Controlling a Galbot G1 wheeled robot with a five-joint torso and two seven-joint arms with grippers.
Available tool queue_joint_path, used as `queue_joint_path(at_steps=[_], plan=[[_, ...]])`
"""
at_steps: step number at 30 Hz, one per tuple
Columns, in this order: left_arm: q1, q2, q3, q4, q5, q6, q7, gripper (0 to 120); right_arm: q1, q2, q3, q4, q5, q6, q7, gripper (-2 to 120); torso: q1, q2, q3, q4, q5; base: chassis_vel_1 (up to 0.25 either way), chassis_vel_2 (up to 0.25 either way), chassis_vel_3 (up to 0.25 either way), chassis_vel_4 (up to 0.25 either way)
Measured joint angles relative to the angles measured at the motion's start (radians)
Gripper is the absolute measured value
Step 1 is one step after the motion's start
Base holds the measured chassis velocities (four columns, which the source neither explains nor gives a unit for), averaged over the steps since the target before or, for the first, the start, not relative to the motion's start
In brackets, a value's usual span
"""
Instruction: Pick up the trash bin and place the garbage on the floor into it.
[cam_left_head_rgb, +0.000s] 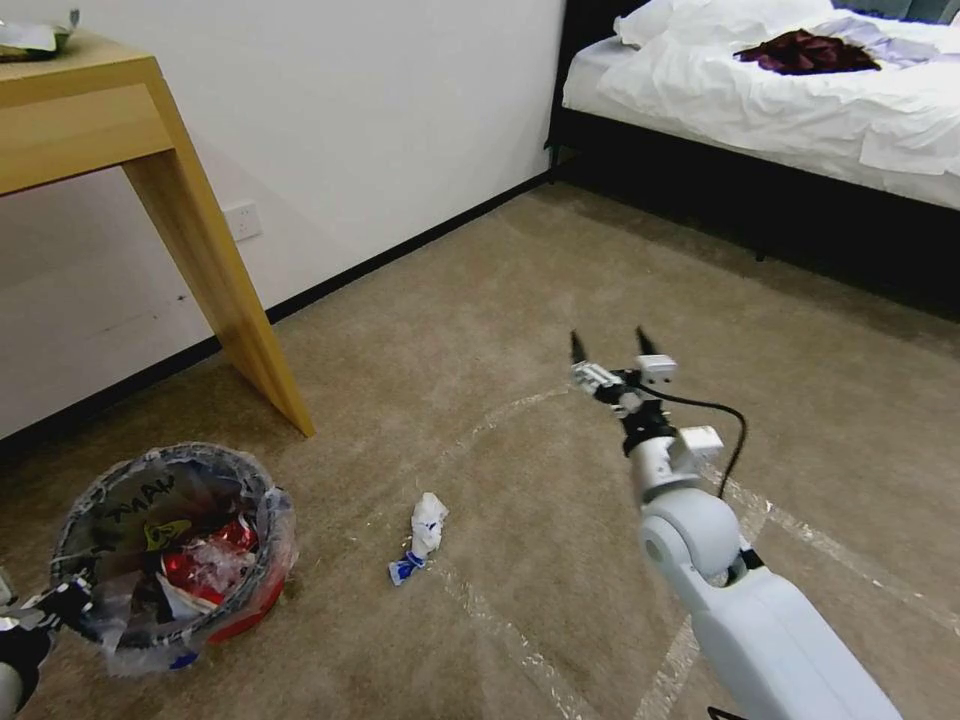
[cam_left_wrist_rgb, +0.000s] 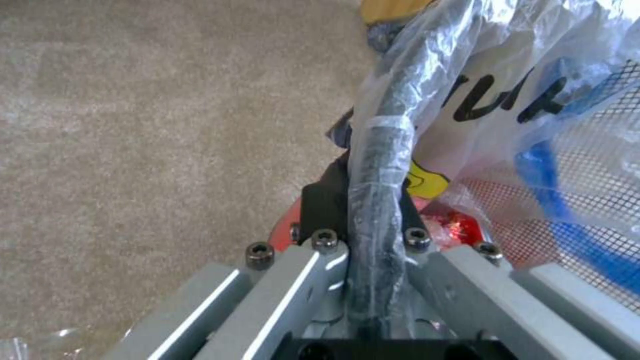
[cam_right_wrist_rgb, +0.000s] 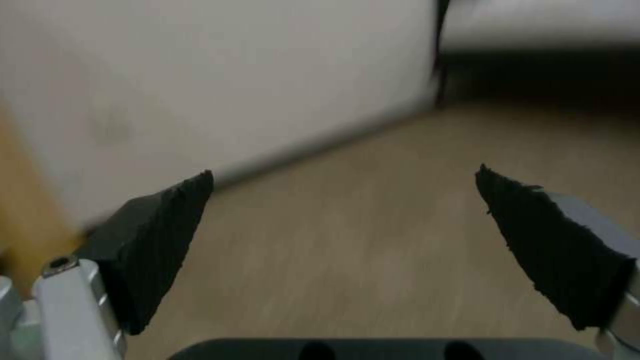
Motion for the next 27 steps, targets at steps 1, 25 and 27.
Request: queue_joint_path(at_steps=[1, 25, 27], plan=[[-0.004, 0.003, 0.004, 0.005, 0.003, 0.000, 0.000, 0, 0.044, -0.004, -0.079, 0.029, 0.154, -0.139, 0.089, 100, 0.000, 0.000, 0.000, 0.0001, -0.0002, 0.000, 0.000, 0.000, 0.000], [-0.015, 0.011, 0.004, 0.042, 0.019, -0.002, 0.005, 0, 0.270, 0.268, -0.450, -0.232, 0.652, -0.438, 0.415, 100, 0.000, 0.000, 0.000, 0.0000, -0.0002, 0.000, 0.000, 0.000, 0.000], [-0.014, 0.018, 0.002, 0.050, 0.018, -0.002, 0.005, 0, 0.267, 0.281, -0.450, -0.277, 0.653, -0.441, 0.415, 100, 0.000, 0.000, 0.000, 0.0000, -0.0001, 0.000, 0.000, 0.000, 0.000]])
